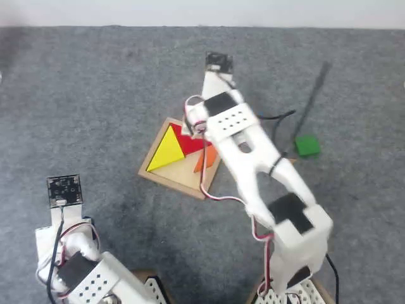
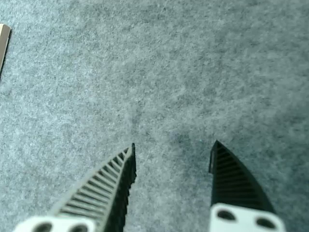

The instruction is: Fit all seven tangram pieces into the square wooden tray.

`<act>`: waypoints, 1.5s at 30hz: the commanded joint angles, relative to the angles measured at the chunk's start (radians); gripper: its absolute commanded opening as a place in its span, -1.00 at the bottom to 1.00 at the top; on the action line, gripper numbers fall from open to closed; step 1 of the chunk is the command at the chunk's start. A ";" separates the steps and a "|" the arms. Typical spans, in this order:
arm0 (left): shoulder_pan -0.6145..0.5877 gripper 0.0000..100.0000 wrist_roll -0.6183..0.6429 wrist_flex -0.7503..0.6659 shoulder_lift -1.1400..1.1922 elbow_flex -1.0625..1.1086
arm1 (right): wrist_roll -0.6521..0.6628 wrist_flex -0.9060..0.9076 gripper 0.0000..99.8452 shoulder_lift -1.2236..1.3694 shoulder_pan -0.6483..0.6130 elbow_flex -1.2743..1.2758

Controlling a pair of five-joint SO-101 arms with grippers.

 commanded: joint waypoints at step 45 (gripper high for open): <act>0.003 -0.52 -0.011 0.005 -0.014 -0.012 | 1.422 -0.303 -0.52 -0.242 0.460 0.729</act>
